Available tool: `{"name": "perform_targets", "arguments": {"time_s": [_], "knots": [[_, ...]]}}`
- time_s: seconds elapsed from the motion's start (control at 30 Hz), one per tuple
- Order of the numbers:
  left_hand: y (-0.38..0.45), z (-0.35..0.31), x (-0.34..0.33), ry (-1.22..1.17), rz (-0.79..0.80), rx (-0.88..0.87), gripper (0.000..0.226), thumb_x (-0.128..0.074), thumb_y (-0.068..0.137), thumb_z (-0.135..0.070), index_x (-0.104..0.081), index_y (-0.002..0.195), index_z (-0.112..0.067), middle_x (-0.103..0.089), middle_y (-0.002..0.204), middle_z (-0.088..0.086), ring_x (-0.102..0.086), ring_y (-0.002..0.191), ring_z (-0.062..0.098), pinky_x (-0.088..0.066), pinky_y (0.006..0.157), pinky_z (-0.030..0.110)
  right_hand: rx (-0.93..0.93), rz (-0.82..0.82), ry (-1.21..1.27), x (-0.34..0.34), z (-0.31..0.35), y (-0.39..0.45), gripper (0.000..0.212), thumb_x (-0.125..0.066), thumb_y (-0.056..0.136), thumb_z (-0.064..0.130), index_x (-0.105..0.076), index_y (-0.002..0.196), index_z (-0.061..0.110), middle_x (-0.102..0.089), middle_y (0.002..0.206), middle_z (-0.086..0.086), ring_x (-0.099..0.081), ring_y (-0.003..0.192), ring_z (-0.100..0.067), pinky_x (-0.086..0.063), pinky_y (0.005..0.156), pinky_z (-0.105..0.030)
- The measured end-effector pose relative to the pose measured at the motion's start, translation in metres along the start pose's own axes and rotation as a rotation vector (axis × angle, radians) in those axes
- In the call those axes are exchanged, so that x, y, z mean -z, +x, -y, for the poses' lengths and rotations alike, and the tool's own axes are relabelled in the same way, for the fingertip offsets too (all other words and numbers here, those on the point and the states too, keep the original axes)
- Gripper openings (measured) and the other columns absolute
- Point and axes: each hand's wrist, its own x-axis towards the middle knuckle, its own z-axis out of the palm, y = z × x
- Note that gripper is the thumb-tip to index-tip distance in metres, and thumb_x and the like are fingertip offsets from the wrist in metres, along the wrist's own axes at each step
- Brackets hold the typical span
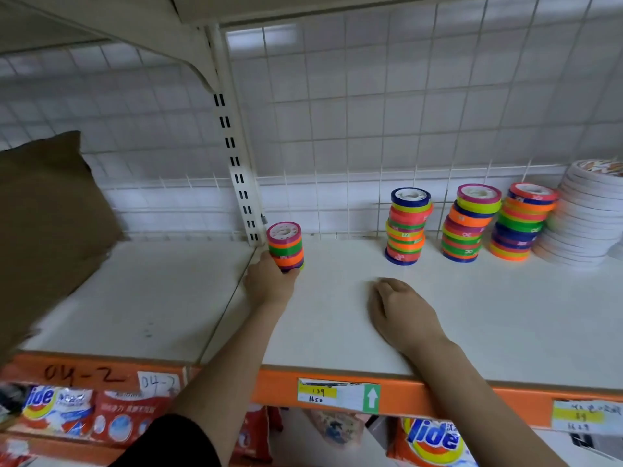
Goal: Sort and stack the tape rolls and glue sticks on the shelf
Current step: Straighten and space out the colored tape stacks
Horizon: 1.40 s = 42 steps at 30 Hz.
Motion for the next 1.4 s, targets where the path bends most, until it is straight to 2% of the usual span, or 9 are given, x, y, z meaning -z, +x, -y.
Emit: {"name": "perform_targets", "arguments": {"time_s": [0.33,0.53,0.67,0.77,0.87,1.03,1.17,1.27,1.4], "knots": [[0.002,-0.009,-0.005,0.188,-0.013,0.045,0.042,-0.063,0.086,-0.026,-0.046,0.118,-0.005,-0.062,0.113,0.015,-0.054,0.108,0.034,-0.037,0.089,0.036,0.012,-0.023,0.019,-0.005,-0.003,0.000,0.041,-0.034,0.099,0.028,-0.048,0.133,0.011,-0.045,0.142,0.000,-0.038,0.131,-0.015,-0.030,0.103,-0.020],[0.002,-0.012,-0.005,0.161,0.017,0.094,0.046,-0.063,0.086,-0.021,-0.042,0.124,-0.004,-0.059,0.119,0.017,-0.050,0.114,0.035,-0.036,0.093,0.037,0.012,-0.025,0.037,-0.003,-0.002,-0.001,0.040,-0.035,0.099,0.028,-0.048,0.133,0.010,-0.045,0.141,-0.001,-0.038,0.131,-0.016,-0.029,0.103,-0.021],[0.001,-0.012,-0.005,0.099,0.044,0.120,0.065,-0.065,0.084,-0.024,-0.031,0.135,-0.002,-0.054,0.126,0.017,-0.047,0.119,0.035,-0.037,0.096,0.039,0.010,-0.011,0.055,-0.002,-0.003,-0.001,0.041,-0.034,0.100,0.028,-0.046,0.135,0.010,-0.043,0.143,-0.001,-0.037,0.132,-0.015,-0.027,0.104,-0.019],[-0.008,-0.018,-0.005,0.085,0.088,0.154,0.084,-0.066,0.083,-0.031,-0.017,0.142,0.003,-0.041,0.140,0.016,-0.037,0.129,0.034,-0.032,0.104,0.040,0.015,0.026,0.085,0.000,-0.005,-0.001,0.041,-0.037,0.099,0.027,-0.046,0.134,0.008,-0.043,0.143,-0.004,-0.036,0.133,-0.017,-0.027,0.105,-0.020],[-0.022,-0.029,-0.007,0.087,0.076,0.178,0.087,-0.064,0.084,-0.033,-0.013,0.143,0.006,-0.030,0.146,0.018,-0.029,0.134,0.033,-0.026,0.110,0.040,0.017,0.046,0.108,0.007,-0.011,0.001,0.038,-0.040,0.097,0.026,-0.051,0.127,0.005,-0.048,0.136,-0.006,-0.043,0.126,-0.020,-0.033,0.100,-0.023],[-0.054,-0.063,-0.022,0.057,0.069,0.014,0.090,-0.063,0.085,-0.032,-0.007,0.145,0.006,-0.019,0.152,0.019,-0.017,0.140,0.029,-0.010,0.113,0.030,-0.034,0.086,0.084,0.031,-0.041,0.000,0.030,-0.040,0.096,0.028,-0.056,0.107,0.006,-0.055,0.115,-0.006,-0.051,0.109,-0.023,-0.045,0.087,-0.031],[-0.065,-0.104,-0.050,-0.027,0.242,-0.076,0.092,-0.064,0.086,-0.034,-0.005,0.147,0.000,-0.020,0.153,0.016,-0.017,0.141,0.027,-0.015,0.113,0.030,-0.079,0.083,-0.005,0.053,-0.079,-0.008,0.036,-0.036,0.098,0.032,-0.053,0.122,0.011,-0.052,0.125,-0.003,-0.048,0.116,-0.021,-0.045,0.089,-0.030],[-0.067,-0.129,-0.073,-0.074,0.336,-0.079,0.096,-0.070,0.080,-0.037,-0.011,0.147,-0.002,-0.027,0.150,0.014,-0.023,0.139,0.028,-0.022,0.109,0.032,-0.107,0.072,-0.073,0.061,-0.106,-0.016,0.037,-0.032,0.099,0.031,-0.053,0.121,0.012,-0.053,0.126,-0.002,-0.047,0.117,-0.020,-0.041,0.090,-0.027],[-0.066,-0.146,-0.098,-0.103,0.293,-0.009,0.098,-0.079,0.064,-0.048,-0.033,0.136,-0.001,-0.049,0.131,0.016,-0.044,0.123,0.032,-0.040,0.099,0.040,-0.142,0.057,-0.090,0.067,-0.134,-0.026,0.036,-0.032,0.099,0.031,-0.054,0.118,0.011,-0.054,0.125,-0.003,-0.047,0.117,-0.020,-0.040,0.091,-0.026]]}}
